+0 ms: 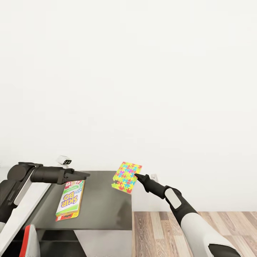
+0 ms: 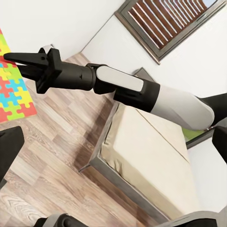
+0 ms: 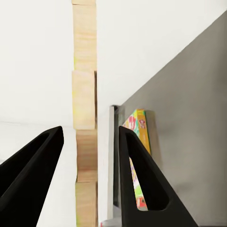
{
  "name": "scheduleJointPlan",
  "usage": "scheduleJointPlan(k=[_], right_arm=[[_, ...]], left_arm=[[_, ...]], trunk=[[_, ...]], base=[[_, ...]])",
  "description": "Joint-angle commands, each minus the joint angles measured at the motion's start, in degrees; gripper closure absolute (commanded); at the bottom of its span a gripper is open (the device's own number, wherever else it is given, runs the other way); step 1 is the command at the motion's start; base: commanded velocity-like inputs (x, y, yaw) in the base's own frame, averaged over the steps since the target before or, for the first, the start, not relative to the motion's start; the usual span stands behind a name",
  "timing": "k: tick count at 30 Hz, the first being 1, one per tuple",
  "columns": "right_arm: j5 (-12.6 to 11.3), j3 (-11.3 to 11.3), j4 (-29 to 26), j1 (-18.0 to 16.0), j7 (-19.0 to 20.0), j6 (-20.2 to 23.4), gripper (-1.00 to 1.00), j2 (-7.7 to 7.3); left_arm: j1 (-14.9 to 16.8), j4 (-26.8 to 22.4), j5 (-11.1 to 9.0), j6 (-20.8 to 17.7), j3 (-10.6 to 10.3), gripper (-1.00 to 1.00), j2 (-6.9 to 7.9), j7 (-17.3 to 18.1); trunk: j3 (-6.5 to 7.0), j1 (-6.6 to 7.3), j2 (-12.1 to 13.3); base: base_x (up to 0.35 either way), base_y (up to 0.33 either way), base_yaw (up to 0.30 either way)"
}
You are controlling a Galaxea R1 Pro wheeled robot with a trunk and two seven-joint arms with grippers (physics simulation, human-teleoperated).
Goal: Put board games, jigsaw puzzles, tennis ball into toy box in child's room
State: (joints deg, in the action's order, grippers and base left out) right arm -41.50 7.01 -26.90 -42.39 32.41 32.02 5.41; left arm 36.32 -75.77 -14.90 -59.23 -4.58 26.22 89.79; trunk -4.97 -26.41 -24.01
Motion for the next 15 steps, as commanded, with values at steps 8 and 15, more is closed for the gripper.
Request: scheduleJointPlan(k=[8,15], right_arm=[[-0.1,0.4,0.0,-0.1,0.0,0.4,1.00,0.24],[-0.1,0.4,0.0,0.0,0.0,0.4,1.00,0.30]], left_arm=[[0.1,0.0,0.0,-0.6,-0.2,-1.00,0.06,0.2],[0.1,0.0,0.1,-0.6,-0.3,-1.00,0.06,0.2]], trunk=[[0.46,0.63,1.1],[0.46,0.63,1.1]], base=[[-0.010,0.000,0.002],[0.000,0.000,0.000]])
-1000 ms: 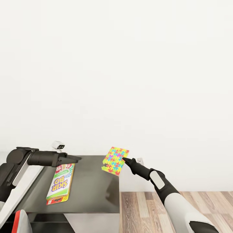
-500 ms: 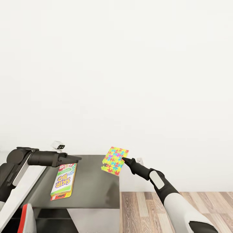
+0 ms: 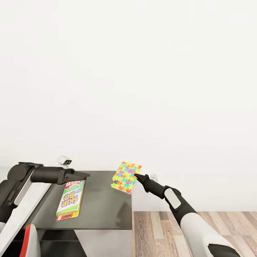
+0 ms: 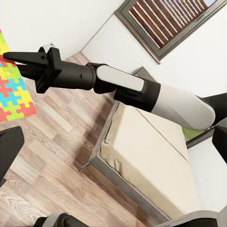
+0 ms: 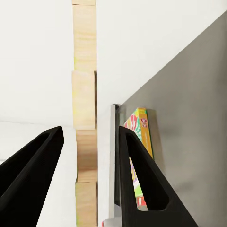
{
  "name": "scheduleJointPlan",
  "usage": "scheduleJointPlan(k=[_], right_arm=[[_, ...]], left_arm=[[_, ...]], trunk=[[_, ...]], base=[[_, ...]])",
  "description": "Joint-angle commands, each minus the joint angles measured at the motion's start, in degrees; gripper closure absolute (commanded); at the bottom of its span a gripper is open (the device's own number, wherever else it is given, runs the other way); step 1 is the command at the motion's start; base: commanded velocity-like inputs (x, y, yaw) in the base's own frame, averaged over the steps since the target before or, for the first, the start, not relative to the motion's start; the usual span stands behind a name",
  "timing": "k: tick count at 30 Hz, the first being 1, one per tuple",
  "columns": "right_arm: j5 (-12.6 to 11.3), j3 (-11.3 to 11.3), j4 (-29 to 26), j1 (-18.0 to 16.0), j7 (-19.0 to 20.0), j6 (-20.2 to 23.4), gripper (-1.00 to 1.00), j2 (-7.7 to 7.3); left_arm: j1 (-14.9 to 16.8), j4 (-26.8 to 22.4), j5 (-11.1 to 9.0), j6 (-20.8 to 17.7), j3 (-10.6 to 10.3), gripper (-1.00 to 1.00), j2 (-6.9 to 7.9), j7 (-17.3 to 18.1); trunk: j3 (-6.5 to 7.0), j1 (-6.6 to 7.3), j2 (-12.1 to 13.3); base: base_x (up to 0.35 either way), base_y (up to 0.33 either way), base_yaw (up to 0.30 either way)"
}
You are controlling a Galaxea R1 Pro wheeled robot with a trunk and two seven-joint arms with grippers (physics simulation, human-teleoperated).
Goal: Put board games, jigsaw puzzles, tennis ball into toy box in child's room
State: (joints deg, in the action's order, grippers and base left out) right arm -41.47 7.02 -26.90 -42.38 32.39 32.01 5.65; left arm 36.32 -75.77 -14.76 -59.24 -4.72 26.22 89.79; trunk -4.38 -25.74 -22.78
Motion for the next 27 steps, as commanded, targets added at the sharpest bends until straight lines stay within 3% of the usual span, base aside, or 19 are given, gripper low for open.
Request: scheduleJointPlan(k=[1,14,22,27], right_arm=[[-0.1,0.4,0.0,-0.1,0.0,0.4,1.00,0.06],[-0.1,0.4,0.0,-0.1,0.0,0.4,1.00,0.05],[-0.1,0.4,0.0,-0.1,0.0,0.4,1.00,0.06],[-0.1,0.4,0.0,-0.1,0.1,0.4,1.00,-0.09]], left_arm=[[0.1,0.0,0.0,-0.6,-0.1,-1.00,0.06,0.2],[0.1,0.0,0.0,-0.5,-0.2,-1.00,0.06,0.2],[0.1,0.0,0.3,-0.5,-0.1,-1.00,0.06,0.2],[0.1,0.0,0.3,-0.5,-0.2,-1.00,0.06,0.2]], trunk=[[-0.13,-0.04,-0.1],[-0.13,-0.04,-0.1],[-0.13,-0.04,-0.1],[-0.13,-0.04,-0.1]], base=[[0.000,0.000,0.000],[-0.052,0.000,0.012],[-0.063,0.000,0.248],[-0.003,0.000,0.087]])
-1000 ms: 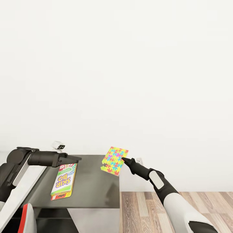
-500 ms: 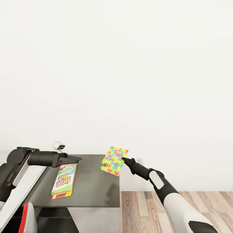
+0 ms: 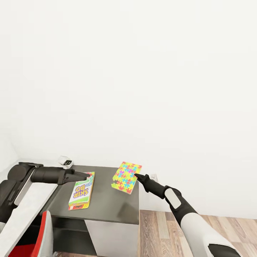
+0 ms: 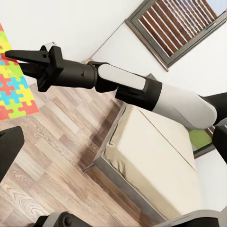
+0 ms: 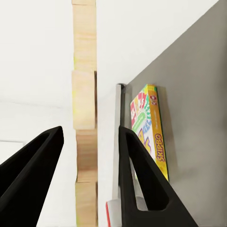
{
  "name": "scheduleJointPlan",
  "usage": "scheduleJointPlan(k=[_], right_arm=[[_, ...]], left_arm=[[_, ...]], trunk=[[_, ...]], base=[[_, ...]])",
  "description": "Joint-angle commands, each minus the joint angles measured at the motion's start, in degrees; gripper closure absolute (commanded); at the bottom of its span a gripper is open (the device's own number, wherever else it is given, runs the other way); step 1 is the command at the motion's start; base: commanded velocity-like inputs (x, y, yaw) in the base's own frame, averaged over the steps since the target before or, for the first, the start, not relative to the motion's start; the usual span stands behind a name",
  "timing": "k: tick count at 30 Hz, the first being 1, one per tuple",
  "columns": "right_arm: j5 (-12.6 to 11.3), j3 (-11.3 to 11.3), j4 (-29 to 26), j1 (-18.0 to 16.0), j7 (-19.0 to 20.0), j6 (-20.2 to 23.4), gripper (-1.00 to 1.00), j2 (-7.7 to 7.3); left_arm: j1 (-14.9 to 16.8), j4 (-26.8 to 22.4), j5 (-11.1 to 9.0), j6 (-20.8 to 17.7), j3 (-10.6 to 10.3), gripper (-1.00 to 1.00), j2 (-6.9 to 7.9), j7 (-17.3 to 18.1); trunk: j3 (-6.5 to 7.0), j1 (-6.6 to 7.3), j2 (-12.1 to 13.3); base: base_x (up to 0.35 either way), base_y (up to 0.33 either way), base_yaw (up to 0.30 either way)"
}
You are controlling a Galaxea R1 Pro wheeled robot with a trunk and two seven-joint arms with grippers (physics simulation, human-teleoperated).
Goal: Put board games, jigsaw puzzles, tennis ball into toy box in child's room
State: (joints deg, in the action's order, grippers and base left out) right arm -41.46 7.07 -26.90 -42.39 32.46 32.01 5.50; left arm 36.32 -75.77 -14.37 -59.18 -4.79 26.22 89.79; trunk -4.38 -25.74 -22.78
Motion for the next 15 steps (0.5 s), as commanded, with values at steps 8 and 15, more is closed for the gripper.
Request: scheduleJointPlan(k=[8,15], right_arm=[[-0.1,0.4,0.0,-0.1,0.0,0.4,1.00,0.14],[-0.1,0.4,0.0,0.0,0.0,0.4,1.00,0.00]], left_arm=[[0.1,0.0,0.0,-0.6,-0.1,-1.00,0.00,0.2],[0.1,0.0,0.0,-0.6,-0.1,-1.00,-0.02,0.2]], trunk=[[-0.13,-0.04,-0.1],[-0.13,-0.04,-0.1]], base=[[0.000,0.000,0.007],[-0.035,0.000,0.000]])
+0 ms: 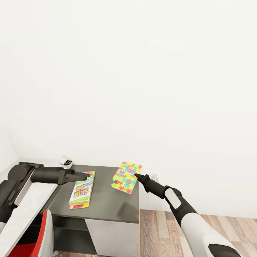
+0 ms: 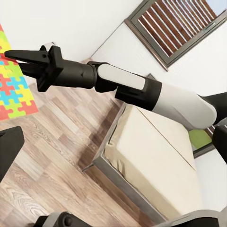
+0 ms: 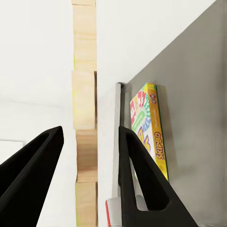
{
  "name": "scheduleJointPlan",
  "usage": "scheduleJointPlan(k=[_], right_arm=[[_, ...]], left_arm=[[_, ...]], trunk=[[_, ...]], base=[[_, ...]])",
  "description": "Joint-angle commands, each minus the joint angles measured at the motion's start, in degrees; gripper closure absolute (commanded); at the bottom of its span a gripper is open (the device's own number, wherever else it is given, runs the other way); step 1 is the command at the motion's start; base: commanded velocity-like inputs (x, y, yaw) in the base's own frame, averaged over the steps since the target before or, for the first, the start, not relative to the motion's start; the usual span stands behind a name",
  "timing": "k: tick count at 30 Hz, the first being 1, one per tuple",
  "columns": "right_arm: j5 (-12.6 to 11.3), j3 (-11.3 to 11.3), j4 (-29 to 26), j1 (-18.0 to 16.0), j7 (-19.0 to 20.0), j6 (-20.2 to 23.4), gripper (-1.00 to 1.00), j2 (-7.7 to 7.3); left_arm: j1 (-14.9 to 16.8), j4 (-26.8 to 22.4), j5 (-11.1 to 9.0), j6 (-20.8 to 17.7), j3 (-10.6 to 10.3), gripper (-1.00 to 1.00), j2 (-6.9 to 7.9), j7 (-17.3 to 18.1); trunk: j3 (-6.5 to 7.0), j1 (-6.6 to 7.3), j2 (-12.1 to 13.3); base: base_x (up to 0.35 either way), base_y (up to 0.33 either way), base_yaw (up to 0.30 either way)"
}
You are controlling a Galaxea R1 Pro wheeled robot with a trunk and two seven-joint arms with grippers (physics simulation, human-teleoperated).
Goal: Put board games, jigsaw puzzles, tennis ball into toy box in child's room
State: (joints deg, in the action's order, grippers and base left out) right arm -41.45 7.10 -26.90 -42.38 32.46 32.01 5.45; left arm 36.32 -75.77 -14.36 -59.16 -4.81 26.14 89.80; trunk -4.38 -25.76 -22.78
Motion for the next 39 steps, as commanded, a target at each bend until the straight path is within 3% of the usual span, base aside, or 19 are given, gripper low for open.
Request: scheduleJointPlan(k=[1,13,30,39], right_arm=[[-0.1,0.4,0.0,-0.1,0.1,0.4,1.00,0.04],[-0.1,0.2,0.0,-0.1,0.1,0.3,1.00,0.22],[-0.1,-0.3,-0.6,-0.1,-0.2,0.3,1.00,0.60],[0.0,-0.4,-4.4,-0.5,-0.9,0.9,1.00,3.01]], left_arm=[[0.1,0.0,-0.1,-0.6,-0.1,-1.00,0.06,0.2],[0.1,0.0,-0.1,-0.6,-0.1,-1.00,0.05,0.2],[0.1,0.0,-0.1,-0.7,0.3,-1.00,0.22,0.2],[0.1,0.0,-0.1,-0.8,0.3,-1.00,0.41,0.2]], trunk=[[-0.14,-0.02,-0.1],[-0.12,-0.02,-0.1],[0.19,-0.02,-0.1],[0.19,-0.02,-0.1]], base=[[-0.155,0.000,0.000],[-0.028,0.000,0.013],[0.000,0.000,0.260],[0.000,0.000,0.282]])
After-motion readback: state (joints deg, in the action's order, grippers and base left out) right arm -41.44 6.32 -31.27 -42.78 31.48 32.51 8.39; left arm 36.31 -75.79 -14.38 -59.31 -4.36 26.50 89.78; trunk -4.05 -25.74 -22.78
